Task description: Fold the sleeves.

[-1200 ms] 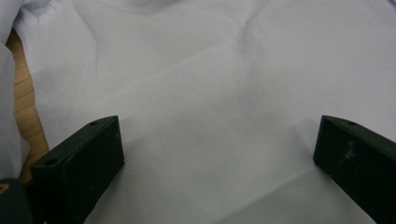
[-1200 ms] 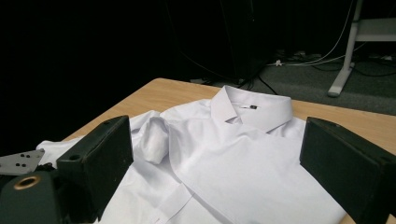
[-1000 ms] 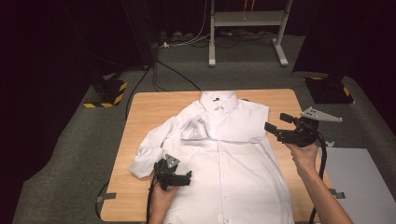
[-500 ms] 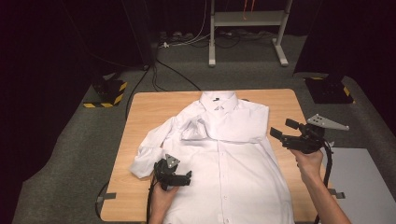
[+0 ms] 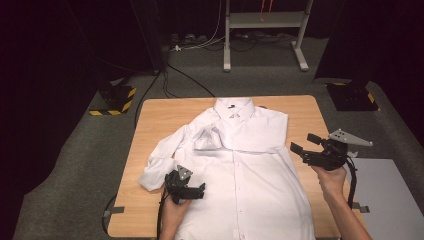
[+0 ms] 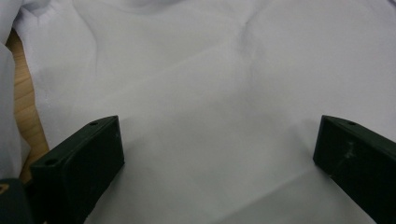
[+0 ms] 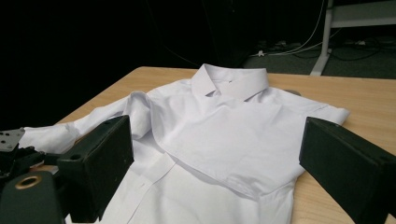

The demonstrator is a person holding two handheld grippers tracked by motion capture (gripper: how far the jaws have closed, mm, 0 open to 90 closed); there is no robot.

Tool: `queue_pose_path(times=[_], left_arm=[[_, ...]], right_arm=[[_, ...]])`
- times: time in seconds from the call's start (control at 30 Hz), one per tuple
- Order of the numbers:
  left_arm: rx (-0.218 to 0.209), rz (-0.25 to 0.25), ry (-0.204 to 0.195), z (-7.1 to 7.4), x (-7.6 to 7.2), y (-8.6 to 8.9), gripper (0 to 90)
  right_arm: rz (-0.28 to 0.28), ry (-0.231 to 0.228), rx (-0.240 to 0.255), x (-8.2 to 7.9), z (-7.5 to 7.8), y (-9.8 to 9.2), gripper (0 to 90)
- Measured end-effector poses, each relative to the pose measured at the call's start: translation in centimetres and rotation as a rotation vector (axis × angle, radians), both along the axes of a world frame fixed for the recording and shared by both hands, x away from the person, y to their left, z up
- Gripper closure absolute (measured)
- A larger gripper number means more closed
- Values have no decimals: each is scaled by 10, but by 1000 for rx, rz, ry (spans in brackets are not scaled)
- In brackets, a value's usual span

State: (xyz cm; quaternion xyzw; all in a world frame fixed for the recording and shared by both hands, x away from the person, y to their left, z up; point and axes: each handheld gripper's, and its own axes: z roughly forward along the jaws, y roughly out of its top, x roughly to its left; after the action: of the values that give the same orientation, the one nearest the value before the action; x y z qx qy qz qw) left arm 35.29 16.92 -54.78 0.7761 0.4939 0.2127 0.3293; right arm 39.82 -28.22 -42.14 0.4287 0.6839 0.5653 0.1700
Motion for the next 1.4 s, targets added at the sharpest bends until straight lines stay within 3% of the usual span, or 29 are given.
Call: queue_pose_path(times=[0.13,0.4,1.0,1.4], left_arm=[[0,0,0,0,0,0,16],[0,0,0,0,0,0,16],[1,0,0,0,0,0,16],[1,0,0,0,0,0,16]], right_arm=[[-2,8,1,-1,-4,-1,98],[-13,11,-59,-6,-12,5,99],[-41,46,-96,-9,-34,4,101],[-72,78,-159,-6,-54,6,103]])
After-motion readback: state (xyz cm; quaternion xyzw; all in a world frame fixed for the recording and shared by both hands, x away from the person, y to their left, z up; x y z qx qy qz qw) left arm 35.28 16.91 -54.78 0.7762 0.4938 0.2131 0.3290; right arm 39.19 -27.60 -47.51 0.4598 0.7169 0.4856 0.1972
